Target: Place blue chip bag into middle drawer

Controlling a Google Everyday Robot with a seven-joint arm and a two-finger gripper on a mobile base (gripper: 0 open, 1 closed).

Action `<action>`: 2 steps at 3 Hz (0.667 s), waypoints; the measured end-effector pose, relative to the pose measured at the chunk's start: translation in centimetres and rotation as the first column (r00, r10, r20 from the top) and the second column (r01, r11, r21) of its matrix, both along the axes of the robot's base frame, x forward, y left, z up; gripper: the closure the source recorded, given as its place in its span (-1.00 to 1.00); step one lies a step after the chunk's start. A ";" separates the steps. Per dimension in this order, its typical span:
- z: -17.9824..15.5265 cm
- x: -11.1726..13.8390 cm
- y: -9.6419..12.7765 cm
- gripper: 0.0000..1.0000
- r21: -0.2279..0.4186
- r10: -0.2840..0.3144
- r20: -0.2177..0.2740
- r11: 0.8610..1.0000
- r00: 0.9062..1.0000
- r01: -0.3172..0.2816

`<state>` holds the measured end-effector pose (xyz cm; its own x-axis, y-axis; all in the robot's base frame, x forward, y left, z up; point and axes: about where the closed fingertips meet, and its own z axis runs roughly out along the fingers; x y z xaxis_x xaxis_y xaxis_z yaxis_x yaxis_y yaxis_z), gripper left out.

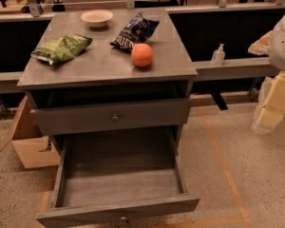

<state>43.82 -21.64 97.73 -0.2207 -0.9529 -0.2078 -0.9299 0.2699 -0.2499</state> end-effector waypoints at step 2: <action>1.0 2.3 -0.5 -1.00 -0.023 0.017 0.087 1.000 0.996 -0.015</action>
Offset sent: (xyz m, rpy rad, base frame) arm 0.0656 -0.0150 0.0264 -0.0631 -0.2335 0.0484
